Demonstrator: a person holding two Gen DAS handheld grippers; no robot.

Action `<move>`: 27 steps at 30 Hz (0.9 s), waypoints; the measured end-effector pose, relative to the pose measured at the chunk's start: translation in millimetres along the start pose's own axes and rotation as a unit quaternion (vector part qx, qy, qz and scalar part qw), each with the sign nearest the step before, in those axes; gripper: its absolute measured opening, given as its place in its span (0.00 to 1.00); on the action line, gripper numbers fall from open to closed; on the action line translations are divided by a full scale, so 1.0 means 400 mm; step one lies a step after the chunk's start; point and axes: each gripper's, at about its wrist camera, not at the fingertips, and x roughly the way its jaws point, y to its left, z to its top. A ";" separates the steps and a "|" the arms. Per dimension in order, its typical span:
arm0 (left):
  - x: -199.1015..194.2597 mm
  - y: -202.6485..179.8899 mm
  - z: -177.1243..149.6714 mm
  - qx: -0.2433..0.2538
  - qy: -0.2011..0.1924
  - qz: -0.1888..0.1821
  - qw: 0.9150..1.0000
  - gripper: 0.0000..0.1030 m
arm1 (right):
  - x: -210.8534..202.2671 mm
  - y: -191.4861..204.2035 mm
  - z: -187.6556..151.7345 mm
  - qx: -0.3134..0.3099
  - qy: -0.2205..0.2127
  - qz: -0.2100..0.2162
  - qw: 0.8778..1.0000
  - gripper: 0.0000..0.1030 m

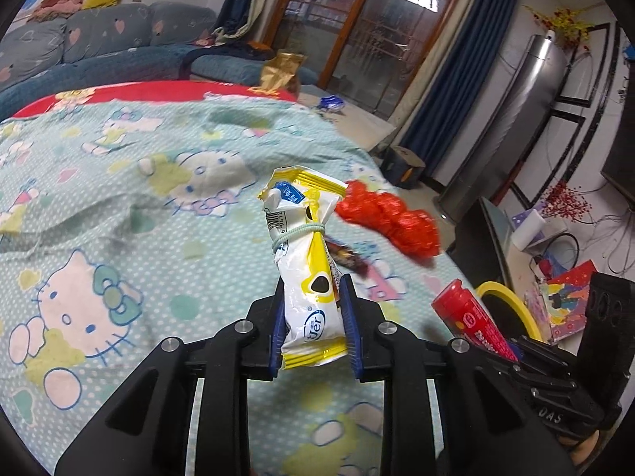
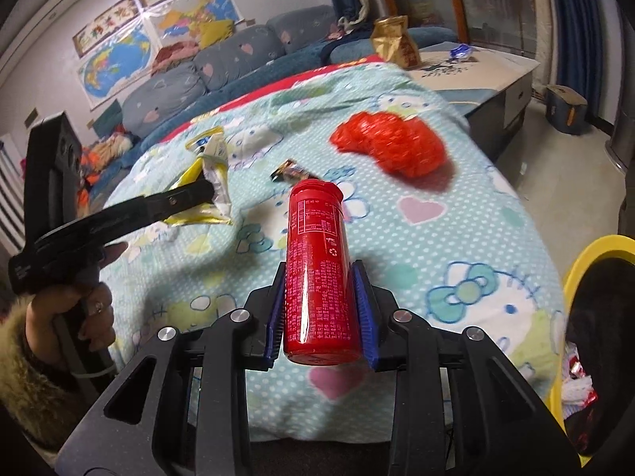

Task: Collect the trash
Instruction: 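Carry the yellow wrapper and red tube over the yellow bin with both tools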

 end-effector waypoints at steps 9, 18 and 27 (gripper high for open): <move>-0.002 -0.088 0.011 0.030 -0.004 -0.032 0.999 0.23 | -0.074 -0.072 0.009 0.032 -0.037 -0.029 0.998 0.24; 0.006 -0.181 0.010 0.059 -0.004 -0.063 0.996 0.23 | -0.148 -0.145 0.002 0.061 -0.068 -0.060 0.994 0.24; 0.010 -0.275 0.000 0.091 -0.002 -0.093 0.991 0.23 | -0.206 -0.221 -0.011 0.091 -0.091 -0.093 0.987 0.24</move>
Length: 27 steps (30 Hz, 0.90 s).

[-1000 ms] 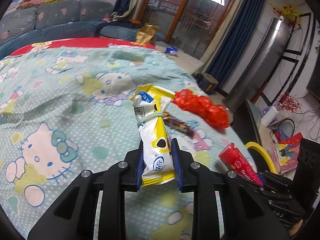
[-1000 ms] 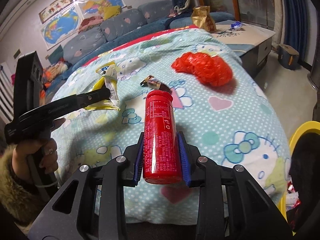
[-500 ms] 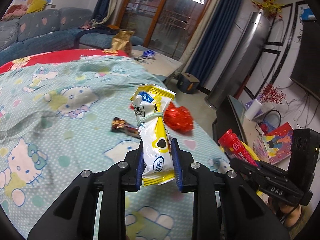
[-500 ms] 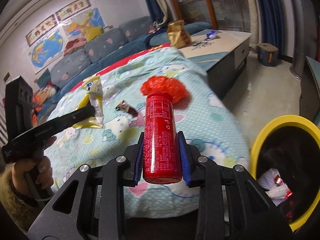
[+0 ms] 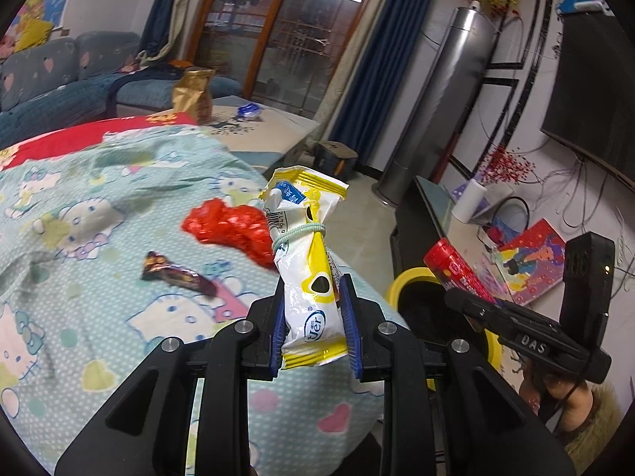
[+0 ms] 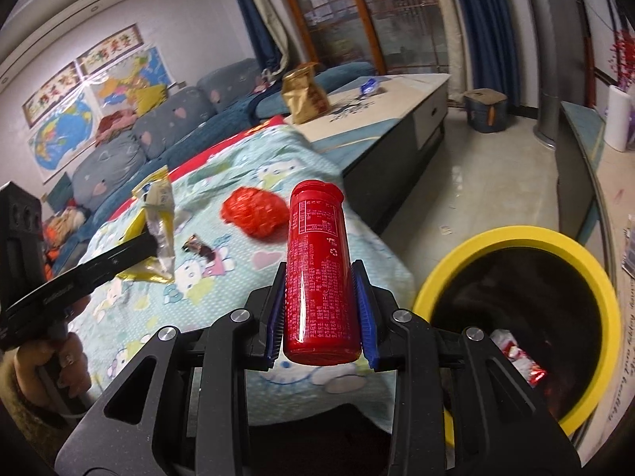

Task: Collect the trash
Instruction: 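Carry the yellow wrapper and red tube over the yellow bin with both tools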

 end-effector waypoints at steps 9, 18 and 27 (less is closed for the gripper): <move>0.021 -0.084 -0.003 0.032 0.005 -0.028 0.999 0.23 | -0.043 -0.076 0.009 0.023 -0.021 -0.035 0.999 0.24; 0.057 -0.172 -0.012 0.065 0.017 -0.055 0.996 0.23 | -0.082 -0.160 0.008 0.053 -0.033 -0.072 0.995 0.24; 0.108 -0.260 -0.029 0.101 0.035 -0.081 0.991 0.23 | -0.104 -0.256 -0.005 0.096 -0.038 -0.107 0.989 0.24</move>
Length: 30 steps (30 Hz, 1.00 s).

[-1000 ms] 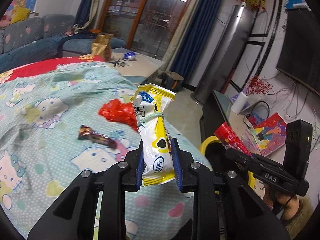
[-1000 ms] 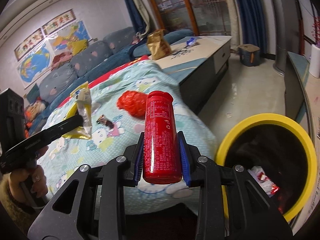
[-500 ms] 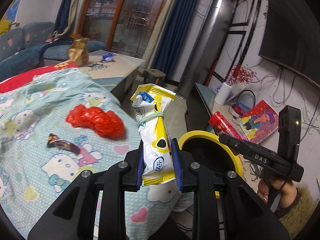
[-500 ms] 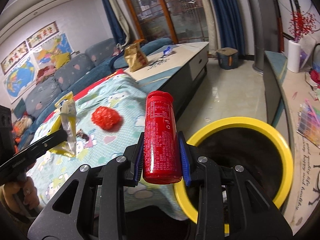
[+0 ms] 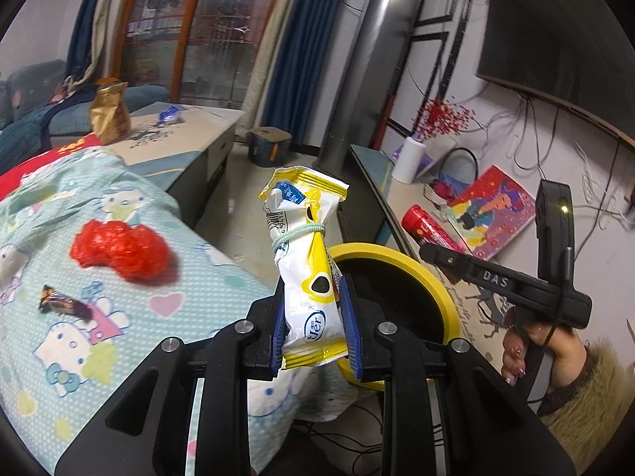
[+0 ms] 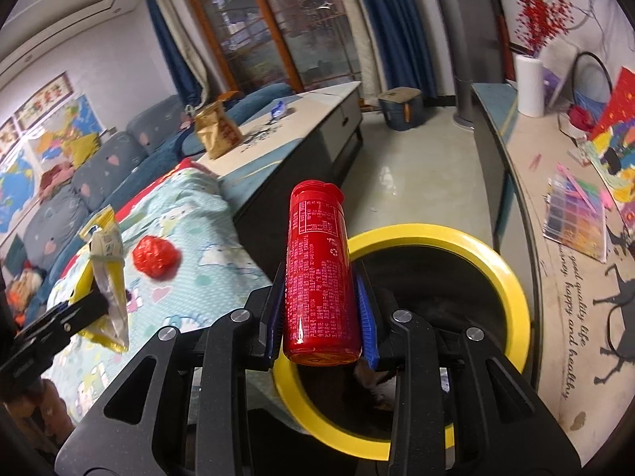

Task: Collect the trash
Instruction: 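Carry the yellow wrapper and red tube over the yellow bin with both tools, then open both tools to drop the wrapper and red tube into the bin, then move both open tools back over the red bag and candy bar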

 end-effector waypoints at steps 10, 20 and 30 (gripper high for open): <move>0.074 -0.072 -0.023 0.033 0.028 -0.032 0.999 0.23 | -0.002 -0.087 -0.002 0.040 0.001 -0.018 0.999 0.24; 0.181 -0.140 -0.060 0.067 0.063 -0.045 0.995 0.25 | -0.001 -0.152 -0.008 0.087 0.001 -0.029 0.996 0.36; 0.207 -0.132 -0.055 0.056 0.048 -0.040 0.996 0.92 | -0.021 -0.181 -0.003 0.110 -0.013 -0.039 0.993 0.59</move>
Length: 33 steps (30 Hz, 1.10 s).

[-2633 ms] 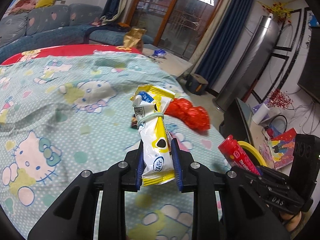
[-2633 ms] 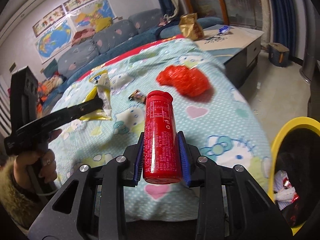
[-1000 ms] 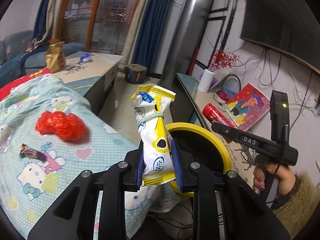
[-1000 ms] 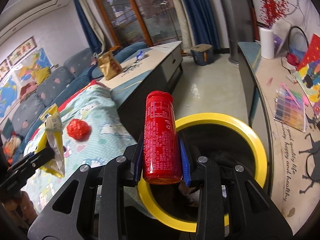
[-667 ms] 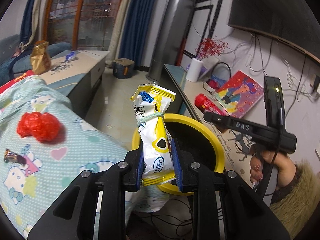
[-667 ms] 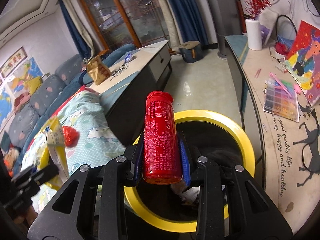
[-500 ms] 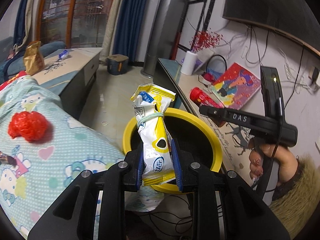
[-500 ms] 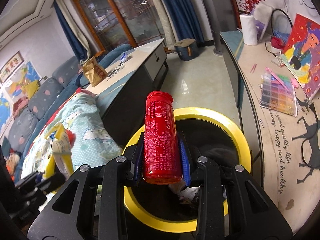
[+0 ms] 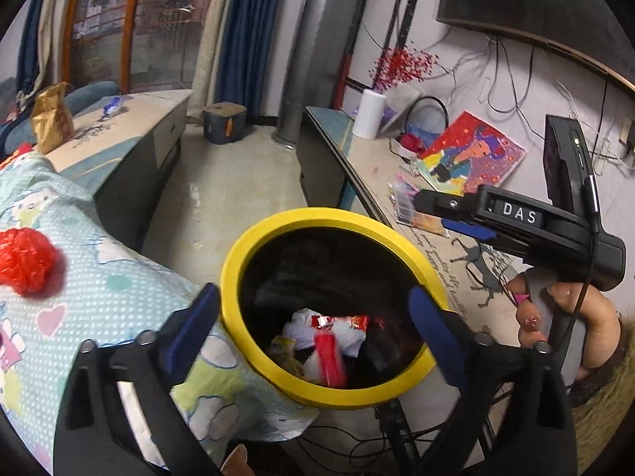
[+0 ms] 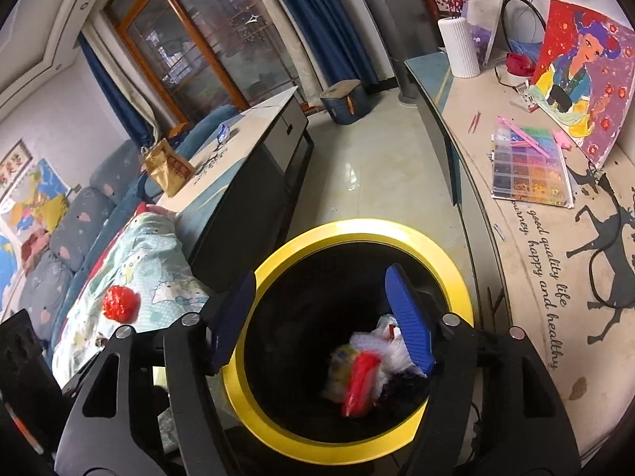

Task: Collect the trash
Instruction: 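Move both open tools back over the red bag and candy bar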

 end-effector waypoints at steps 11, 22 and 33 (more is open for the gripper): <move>-0.120 0.075 -0.013 -0.026 -0.045 0.082 0.995 0.94 | -0.032 0.115 0.000 -0.067 -0.026 0.030 0.997 0.70; -0.256 0.181 -0.017 -0.067 -0.088 0.138 0.984 0.94 | -0.042 0.237 -0.032 -0.116 -0.023 0.064 0.991 0.72; -0.342 0.296 -0.046 -0.114 -0.103 0.182 0.971 0.94 | -0.030 0.371 -0.098 -0.172 0.000 0.105 0.980 0.73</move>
